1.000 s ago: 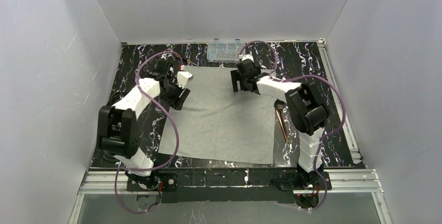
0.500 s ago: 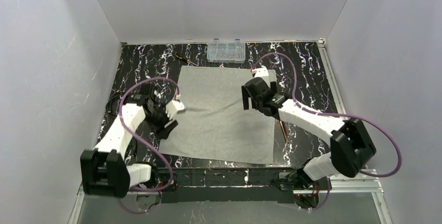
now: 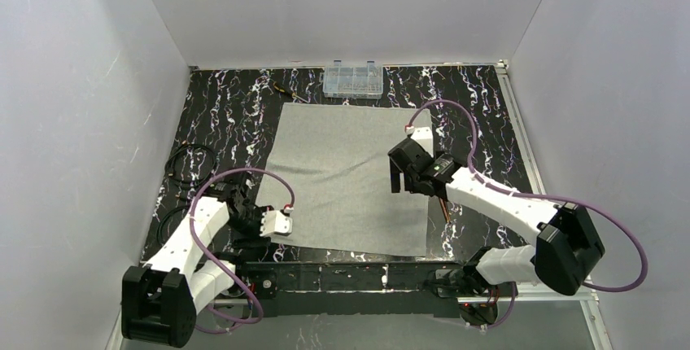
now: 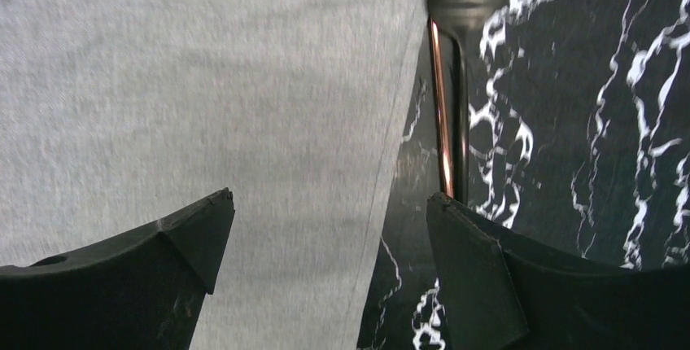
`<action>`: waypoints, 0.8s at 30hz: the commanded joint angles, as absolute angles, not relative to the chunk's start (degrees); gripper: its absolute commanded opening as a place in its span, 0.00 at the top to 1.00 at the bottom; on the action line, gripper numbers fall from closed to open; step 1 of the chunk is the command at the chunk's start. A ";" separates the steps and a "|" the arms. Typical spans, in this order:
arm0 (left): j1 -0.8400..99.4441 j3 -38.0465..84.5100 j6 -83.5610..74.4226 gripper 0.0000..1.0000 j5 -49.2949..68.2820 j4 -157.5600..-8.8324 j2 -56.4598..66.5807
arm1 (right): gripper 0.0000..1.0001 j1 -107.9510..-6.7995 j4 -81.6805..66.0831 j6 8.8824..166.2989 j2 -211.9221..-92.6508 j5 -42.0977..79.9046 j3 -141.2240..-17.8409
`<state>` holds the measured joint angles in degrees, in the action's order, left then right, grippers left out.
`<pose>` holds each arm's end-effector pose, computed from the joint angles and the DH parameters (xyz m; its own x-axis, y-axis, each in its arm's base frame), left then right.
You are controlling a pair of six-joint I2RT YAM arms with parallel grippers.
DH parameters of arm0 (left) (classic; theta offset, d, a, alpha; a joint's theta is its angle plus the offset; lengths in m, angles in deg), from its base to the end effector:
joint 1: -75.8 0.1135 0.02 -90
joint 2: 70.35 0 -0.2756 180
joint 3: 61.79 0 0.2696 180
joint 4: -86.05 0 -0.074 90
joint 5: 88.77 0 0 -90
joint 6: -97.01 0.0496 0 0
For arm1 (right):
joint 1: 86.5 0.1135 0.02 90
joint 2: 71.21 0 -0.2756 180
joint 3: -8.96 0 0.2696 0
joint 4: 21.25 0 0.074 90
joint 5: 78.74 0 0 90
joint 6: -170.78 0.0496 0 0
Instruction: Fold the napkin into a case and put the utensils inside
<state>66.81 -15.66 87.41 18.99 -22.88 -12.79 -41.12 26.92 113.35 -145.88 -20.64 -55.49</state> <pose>0.1480 -0.0387 0.1725 0.0222 0.9472 -0.3200 0.9969 0.0031 0.0783 0.2106 0.1761 0.2326 -0.7247 -0.0837 -0.6840 -0.0233 0.9950 -0.0971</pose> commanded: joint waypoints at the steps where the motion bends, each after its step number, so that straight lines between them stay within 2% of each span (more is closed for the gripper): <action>1: 66.57 -19.55 92.14 0.50 15.83 -26.78 -13.27 | 0.04 -39.61 33.66 121.97 -141.83 -18.89 -51.97; 4: 66.57 -20.60 91.51 0.51 14.92 -30.31 -12.03 | 0.06 -38.62 33.78 124.83 -139.56 -15.90 -48.14; 7: 66.57 -20.90 90.38 0.56 15.12 -33.16 -11.15 | 0.08 -36.72 33.82 127.61 -138.34 -13.76 -45.02; 11: 66.57 -20.05 88.87 0.75 16.93 -34.04 -11.80 | 0.07 -31.94 34.12 129.78 -138.30 -13.70 -43.71; 14: 66.57 -18.35 86.68 1.00 18.45 -34.05 -13.68 | 0.05 -28.98 30.92 126.99 -137.91 -14.33 -44.19; 20: 66.57 -7.55 76.65 1.00 25.73 -31.11 -19.11 | 0.03 -28.27 23.51 113.23 -139.05 -16.70 -48.88; 24: 66.57 0.82 70.68 1.00 31.78 -30.92 -22.27 | 0.03 -28.26 18.87 104.82 -139.75 -13.25 -53.24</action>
<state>66.79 -6.52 78.32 23.28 -32.89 -19.23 -28.61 26.50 115.04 -139.63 -14.43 -47.58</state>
